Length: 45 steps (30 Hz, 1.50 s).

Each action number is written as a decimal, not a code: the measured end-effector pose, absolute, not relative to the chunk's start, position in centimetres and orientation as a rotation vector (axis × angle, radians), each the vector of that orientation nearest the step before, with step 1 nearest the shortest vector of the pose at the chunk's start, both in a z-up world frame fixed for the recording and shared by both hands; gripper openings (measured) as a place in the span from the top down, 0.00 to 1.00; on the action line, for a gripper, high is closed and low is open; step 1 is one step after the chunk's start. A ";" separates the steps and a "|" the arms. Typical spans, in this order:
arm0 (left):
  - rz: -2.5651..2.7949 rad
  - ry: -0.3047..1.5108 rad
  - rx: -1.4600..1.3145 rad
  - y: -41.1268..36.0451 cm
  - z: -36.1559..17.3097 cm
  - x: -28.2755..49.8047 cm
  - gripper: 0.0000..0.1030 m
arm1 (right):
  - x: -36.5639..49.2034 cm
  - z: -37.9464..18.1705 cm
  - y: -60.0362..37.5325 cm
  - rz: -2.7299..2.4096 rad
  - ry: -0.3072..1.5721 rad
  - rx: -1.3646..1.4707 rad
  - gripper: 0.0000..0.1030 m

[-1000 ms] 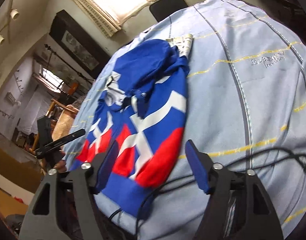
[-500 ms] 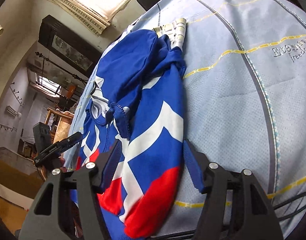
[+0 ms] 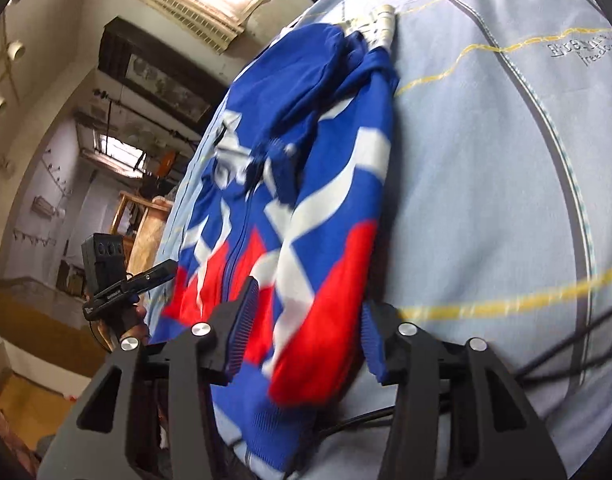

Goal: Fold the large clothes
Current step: 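Grasp the red hem of the hoodie with both grippers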

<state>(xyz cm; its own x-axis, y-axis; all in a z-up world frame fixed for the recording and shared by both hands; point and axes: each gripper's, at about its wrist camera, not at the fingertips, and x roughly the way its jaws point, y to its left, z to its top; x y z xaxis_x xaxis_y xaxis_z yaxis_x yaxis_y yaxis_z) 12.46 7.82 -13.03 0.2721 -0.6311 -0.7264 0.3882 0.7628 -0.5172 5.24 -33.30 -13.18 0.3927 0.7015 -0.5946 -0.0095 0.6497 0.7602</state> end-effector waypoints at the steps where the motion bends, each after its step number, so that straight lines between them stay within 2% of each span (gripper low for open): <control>1: -0.706 1.091 -0.245 7.6 -13.0 11.7 0.34 | 4.8 -12.9 -33.2 0.517 1.085 0.747 0.54; 9: -0.720 1.053 -0.240 6.7 -13.4 10.2 0.34 | 1.8 -11.6 -32.0 0.556 1.062 0.693 0.54; 10: -0.721 1.050 -0.240 6.7 -13.4 10.2 0.35 | 1.7 -11.9 -32.0 0.553 1.072 0.705 0.60; 13: -0.722 1.047 -0.239 6.8 -13.5 10.6 0.41 | 1.5 -12.0 -32.0 0.535 1.075 0.654 0.66; 16: -0.725 1.049 -0.237 6.6 -13.6 11.0 0.52 | 2.3 -12.5 -31.7 0.538 1.098 0.644 0.67; 17: -0.725 1.051 -0.227 6.5 -13.7 11.0 0.65 | 2.4 -12.5 -31.5 0.532 1.099 0.632 0.67; 18: -0.718 1.053 -0.212 6.4 -13.8 11.0 0.73 | 2.4 -12.4 -31.4 0.530 1.099 0.616 0.67; 20: -0.708 1.041 -0.182 6.4 -13.8 10.8 0.78 | 1.9 -12.3 -31.2 0.524 1.095 0.579 0.70; 22: -0.716 1.040 -0.182 6.5 -13.9 10.9 0.78 | 1.4 -12.3 -31.2 0.528 1.086 0.565 0.70; 23: -0.719 1.041 -0.182 6.5 -13.9 11.0 0.76 | 1.3 -12.3 -31.3 0.531 1.083 0.566 0.71; 24: -0.724 1.044 -0.190 6.5 -13.9 11.1 0.70 | 1.3 -12.3 -31.3 0.532 1.080 0.563 0.71; 27: -0.736 1.039 -0.183 6.2 -13.8 11.0 0.67 | 1.2 -12.1 -31.3 0.530 1.076 0.553 0.72; 28: -0.734 1.033 -0.172 6.0 -13.8 10.9 0.68 | 1.2 -12.1 -31.3 0.530 1.076 0.554 0.72; 30: -0.726 1.024 -0.153 5.9 -13.9 10.9 0.84 | 1.3 -12.1 -31.3 0.531 1.077 0.564 0.73; 33: -0.732 1.038 -0.180 6.2 -14.1 11.5 0.91 | 1.3 -11.9 -31.2 0.528 1.060 0.575 0.74; 37: -0.732 1.006 -0.162 5.9 -12.7 11.3 0.92 | 0.7 -12.1 -31.9 0.532 1.023 0.634 0.81; 45: -0.741 0.911 -0.187 5.7 -9.4 11.7 0.92 | 1.7 -10.0 -32.6 0.594 0.965 0.684 0.84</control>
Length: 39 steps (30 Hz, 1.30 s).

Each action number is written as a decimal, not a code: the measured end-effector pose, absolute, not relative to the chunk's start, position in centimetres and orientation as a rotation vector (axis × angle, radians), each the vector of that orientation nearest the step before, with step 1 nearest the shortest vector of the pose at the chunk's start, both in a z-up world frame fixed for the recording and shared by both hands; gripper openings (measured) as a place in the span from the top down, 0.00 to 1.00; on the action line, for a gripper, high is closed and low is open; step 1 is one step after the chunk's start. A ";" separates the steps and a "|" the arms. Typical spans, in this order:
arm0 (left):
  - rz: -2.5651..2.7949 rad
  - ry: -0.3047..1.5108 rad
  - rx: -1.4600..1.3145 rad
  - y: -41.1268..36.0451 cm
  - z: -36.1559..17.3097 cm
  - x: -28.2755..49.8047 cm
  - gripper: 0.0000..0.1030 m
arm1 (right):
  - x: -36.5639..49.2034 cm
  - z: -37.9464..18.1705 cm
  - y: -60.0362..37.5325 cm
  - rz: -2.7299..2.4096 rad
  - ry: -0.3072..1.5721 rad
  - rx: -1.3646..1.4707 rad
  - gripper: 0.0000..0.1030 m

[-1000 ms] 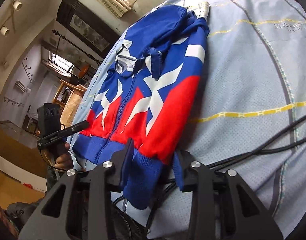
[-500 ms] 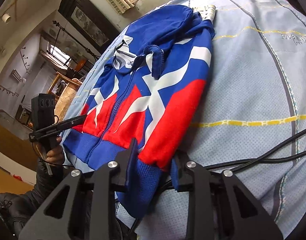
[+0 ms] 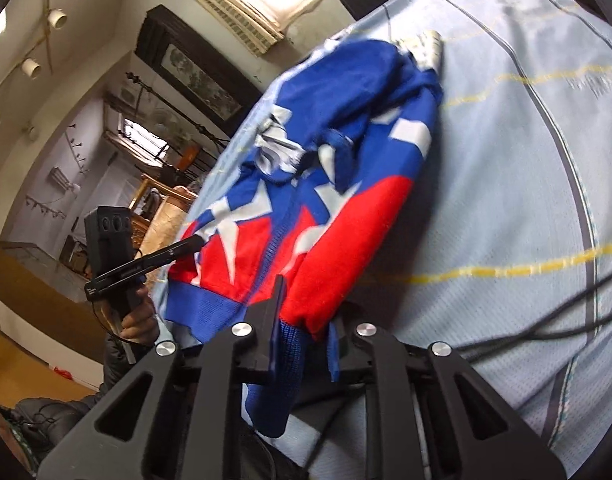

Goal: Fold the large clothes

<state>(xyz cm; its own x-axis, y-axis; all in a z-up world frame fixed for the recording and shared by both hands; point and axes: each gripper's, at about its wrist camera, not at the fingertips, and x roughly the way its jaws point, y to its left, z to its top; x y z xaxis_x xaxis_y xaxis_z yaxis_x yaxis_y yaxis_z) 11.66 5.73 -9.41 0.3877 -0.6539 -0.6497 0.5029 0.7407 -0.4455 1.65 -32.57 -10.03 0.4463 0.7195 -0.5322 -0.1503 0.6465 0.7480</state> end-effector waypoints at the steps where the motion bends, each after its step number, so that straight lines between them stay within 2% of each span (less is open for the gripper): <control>1: -0.744 0.898 -0.186 5.7 -8.9 11.8 0.92 | 1.9 -9.6 -32.5 0.600 0.957 0.684 0.85; 13: -0.741 0.827 -0.221 5.5 -4.1 17.1 0.92 | 7.5 -5.1 -33.7 0.610 0.844 0.771 0.85; 21: -0.675 0.904 -0.436 6.8 -4.2 26.5 0.91 | 17.7 -4.0 -35.6 0.518 0.801 0.950 0.85; 26: -0.530 0.995 -0.551 7.7 -8.8 32.8 0.91 | 25.2 -6.7 -36.7 0.374 0.811 0.995 0.85; 30: -0.508 1.081 -0.651 8.3 -13.2 35.1 0.89 | 28.7 -12.0 -37.3 0.297 0.875 1.064 0.83; 34: -0.527 1.047 -0.587 8.2 -12.5 35.0 0.88 | 29.5 -15.7 -37.7 0.297 0.956 1.097 0.81; 35: -0.534 1.040 -0.573 8.2 -12.1 34.7 0.86 | 29.6 -15.6 -37.8 0.310 0.951 1.104 0.78; 36: -0.540 1.034 -0.568 8.4 -11.8 34.3 0.76 | 29.7 -15.5 -38.0 0.320 0.946 1.111 0.69; 37: -0.549 1.014 -0.572 8.8 -11.1 33.7 0.67 | 29.6 -15.1 -38.2 0.328 0.932 1.117 0.56; 38: -0.560 0.994 -0.580 9.0 -10.6 33.2 0.54 | 29.4 -14.6 -38.4 0.338 0.915 1.120 0.51; 39: -0.578 0.972 -0.592 9.3 -10.0 32.6 0.52 | 29.1 -14.1 -38.5 0.347 0.905 1.116 0.48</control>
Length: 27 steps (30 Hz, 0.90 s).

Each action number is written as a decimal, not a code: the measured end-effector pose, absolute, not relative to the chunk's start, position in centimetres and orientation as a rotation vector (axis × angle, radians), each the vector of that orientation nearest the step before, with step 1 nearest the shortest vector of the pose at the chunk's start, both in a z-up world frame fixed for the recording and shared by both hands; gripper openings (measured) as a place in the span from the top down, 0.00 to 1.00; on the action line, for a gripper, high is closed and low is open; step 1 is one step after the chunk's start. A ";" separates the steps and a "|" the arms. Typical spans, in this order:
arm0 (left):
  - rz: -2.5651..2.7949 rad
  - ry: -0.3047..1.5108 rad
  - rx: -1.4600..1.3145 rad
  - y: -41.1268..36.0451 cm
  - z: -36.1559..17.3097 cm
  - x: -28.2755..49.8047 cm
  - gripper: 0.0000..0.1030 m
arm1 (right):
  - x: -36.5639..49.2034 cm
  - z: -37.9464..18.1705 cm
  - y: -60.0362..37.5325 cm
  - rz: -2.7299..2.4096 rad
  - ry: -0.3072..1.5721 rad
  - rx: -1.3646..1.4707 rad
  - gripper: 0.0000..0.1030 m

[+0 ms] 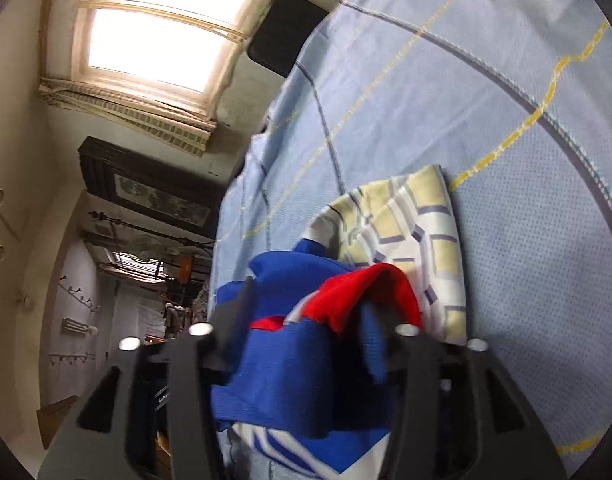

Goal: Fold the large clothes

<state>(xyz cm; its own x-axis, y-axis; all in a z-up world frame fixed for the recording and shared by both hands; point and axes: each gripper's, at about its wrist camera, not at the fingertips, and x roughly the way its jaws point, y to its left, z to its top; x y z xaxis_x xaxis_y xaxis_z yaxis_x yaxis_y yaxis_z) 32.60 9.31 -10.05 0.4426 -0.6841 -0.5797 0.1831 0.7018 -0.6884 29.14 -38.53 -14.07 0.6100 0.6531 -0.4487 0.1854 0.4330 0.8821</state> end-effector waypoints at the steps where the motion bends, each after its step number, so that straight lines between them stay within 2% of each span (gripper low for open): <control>1: -0.615 0.952 -0.605 9.6 -9.4 31.9 0.50 | 28.8 -13.5 -38.6 0.357 0.898 1.107 0.47; 4: -0.724 0.948 -0.643 9.5 -9.0 30.2 0.47 | 27.5 -11.4 -38.5 0.393 0.875 1.073 0.39; 6: -0.740 0.980 -0.632 8.7 -9.4 29.7 0.46 | 26.2 -10.4 -38.0 0.405 0.881 1.032 0.37; 11: -0.736 1.008 -0.609 8.0 -9.4 28.5 0.45 | 23.7 -10.4 -37.0 0.423 0.927 0.973 0.37; 12: -0.748 0.992 -0.615 8.2 -9.2 28.3 0.40 | 23.2 -10.5 -37.0 0.428 0.928 0.970 0.37; 14: -0.767 0.972 -0.624 8.5 -9.0 27.8 0.36 | 22.7 -10.4 -37.1 0.435 0.923 0.977 0.37; 20: -0.803 1.018 -0.553 6.8 -9.7 27.1 0.31 | 22.2 -10.6 -37.1 0.461 0.933 0.985 0.37; 27: -0.777 0.993 -0.611 5.8 -9.1 30.7 0.31 | 22.9 -9.8 -35.9 0.500 0.931 0.946 0.37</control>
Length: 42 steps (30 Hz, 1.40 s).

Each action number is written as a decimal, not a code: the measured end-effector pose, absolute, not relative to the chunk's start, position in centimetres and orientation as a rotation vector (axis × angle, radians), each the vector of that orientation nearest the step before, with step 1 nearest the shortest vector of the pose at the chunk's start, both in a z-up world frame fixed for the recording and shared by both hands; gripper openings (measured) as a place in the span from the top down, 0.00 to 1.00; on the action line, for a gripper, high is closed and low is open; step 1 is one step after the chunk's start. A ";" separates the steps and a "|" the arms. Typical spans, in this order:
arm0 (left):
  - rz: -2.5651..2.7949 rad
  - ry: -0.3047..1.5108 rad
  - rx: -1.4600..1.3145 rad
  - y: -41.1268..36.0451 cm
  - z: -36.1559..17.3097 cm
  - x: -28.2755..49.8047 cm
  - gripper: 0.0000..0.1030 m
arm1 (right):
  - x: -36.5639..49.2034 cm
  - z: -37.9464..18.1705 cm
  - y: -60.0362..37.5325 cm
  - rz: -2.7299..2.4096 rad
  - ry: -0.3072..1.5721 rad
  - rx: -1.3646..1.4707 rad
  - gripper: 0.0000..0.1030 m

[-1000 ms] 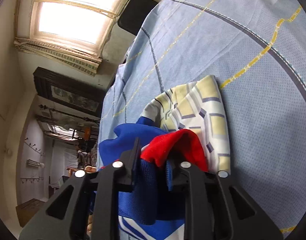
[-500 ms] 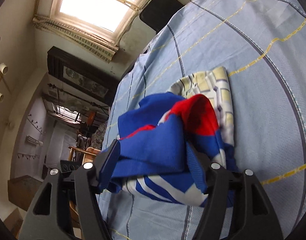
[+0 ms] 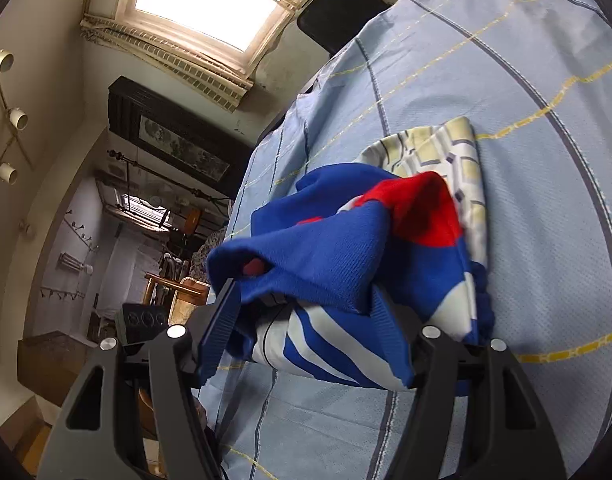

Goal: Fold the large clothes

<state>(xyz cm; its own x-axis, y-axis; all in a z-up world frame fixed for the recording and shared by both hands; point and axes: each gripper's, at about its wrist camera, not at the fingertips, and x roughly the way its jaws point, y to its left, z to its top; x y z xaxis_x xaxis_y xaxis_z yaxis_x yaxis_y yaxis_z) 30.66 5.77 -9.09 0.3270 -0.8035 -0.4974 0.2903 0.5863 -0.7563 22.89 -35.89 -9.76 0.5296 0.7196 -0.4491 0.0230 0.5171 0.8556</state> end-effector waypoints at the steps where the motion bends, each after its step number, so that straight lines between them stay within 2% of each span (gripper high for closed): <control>1: -0.744 0.972 -0.619 6.0 -8.6 31.6 0.31 | 23.3 -9.6 -35.9 0.503 0.929 0.949 0.37; 6: -0.475 0.889 -0.652 7.7 -7.1 36.7 0.31 | 28.6 -7.2 -36.2 0.446 0.849 0.894 0.38; 9: -0.496 0.898 -0.723 9.2 -7.4 35.9 0.31 | 29.6 -7.0 -37.5 0.340 0.818 0.912 0.38; 13: -0.468 0.865 -0.615 9.5 -6.8 33.9 0.31 | 27.3 -7.5 -38.2 0.397 0.796 0.921 0.38; 21: -0.393 0.949 -0.485 5.6 -9.4 37.4 0.31 | 27.9 -9.9 -38.3 0.284 0.862 0.849 0.38; 29: -0.475 0.967 -0.469 3.9 -11.6 39.7 0.31 | 31.3 -11.6 -36.6 0.299 0.909 0.763 0.38; 31: -0.491 0.957 -0.492 4.2 -12.3 39.8 0.40 | 31.7 -12.3 -36.2 0.298 0.929 0.752 0.42; 32: -0.500 0.955 -0.498 4.4 -12.5 39.7 0.53 | 31.8 -12.9 -36.0 0.301 0.944 0.740 0.51; 33: -0.503 0.952 -0.502 4.4 -12.4 39.8 0.62 | 31.8 -13.1 -35.8 0.296 0.954 0.728 0.67; 34: -0.508 0.939 -0.505 4.7 -12.3 39.6 0.67 | 31.8 -13.4 -35.7 0.283 0.960 0.716 0.76; 35: -0.515 0.924 -0.506 4.9 -11.9 39.4 0.79 | 31.7 -13.5 -35.8 0.281 0.954 0.724 0.79; 36: -0.520 0.909 -0.507 5.1 -11.5 39.1 0.83 | 31.6 -13.4 -35.9 0.281 0.939 0.736 0.83; 42: -0.449 0.872 -0.441 5.0 -10.5 38.5 0.84 | 31.3 -9.7 -34.3 0.240 0.827 0.623 0.85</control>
